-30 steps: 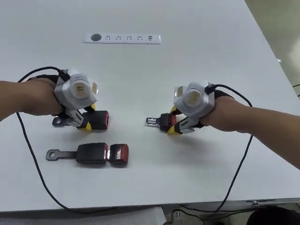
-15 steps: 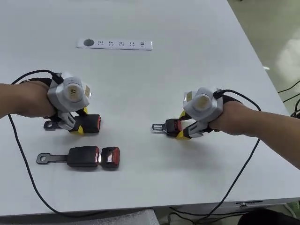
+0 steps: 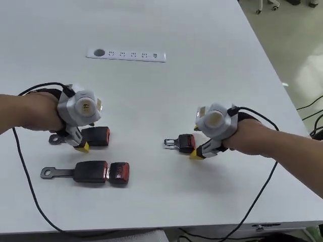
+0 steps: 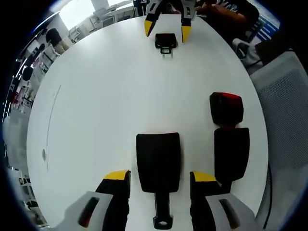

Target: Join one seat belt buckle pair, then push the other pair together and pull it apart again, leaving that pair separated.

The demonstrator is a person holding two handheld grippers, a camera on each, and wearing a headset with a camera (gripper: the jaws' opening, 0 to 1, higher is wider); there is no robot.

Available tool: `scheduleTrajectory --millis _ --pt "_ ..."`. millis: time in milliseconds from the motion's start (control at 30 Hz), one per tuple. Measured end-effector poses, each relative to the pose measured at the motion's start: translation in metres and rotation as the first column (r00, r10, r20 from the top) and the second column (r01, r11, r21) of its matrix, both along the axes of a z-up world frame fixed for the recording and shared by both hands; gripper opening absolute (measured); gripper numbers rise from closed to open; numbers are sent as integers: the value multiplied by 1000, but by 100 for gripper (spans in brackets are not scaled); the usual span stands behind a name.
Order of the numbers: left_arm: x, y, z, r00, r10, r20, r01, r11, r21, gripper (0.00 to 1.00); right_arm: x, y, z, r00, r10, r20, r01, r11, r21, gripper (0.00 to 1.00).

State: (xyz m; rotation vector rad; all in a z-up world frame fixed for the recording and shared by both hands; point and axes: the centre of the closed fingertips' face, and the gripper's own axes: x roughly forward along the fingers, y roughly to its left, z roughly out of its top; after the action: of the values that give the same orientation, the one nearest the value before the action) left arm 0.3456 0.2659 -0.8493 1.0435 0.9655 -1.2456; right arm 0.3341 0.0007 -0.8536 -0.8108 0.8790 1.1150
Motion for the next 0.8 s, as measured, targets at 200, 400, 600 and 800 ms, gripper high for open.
scheduleTrajectory --millis 200,400,600,800 --pt "-2 2 31 983 171 61 -159 973 -165 61 -18 9 16 998 -61 22 59 994 97 59" --pt "-29 18 58 953 298 57 -266 911 -314 62 -41 18 32 992 -112 51 101 978 184 64" --pt "-70 50 61 924 382 16 -358 878 -318 62 -64 4 41 984 -173 43 161 966 202 73" --pt "-95 81 76 853 522 4 -483 792 -374 70 -77 2 66 969 -245 20 229 931 285 76"
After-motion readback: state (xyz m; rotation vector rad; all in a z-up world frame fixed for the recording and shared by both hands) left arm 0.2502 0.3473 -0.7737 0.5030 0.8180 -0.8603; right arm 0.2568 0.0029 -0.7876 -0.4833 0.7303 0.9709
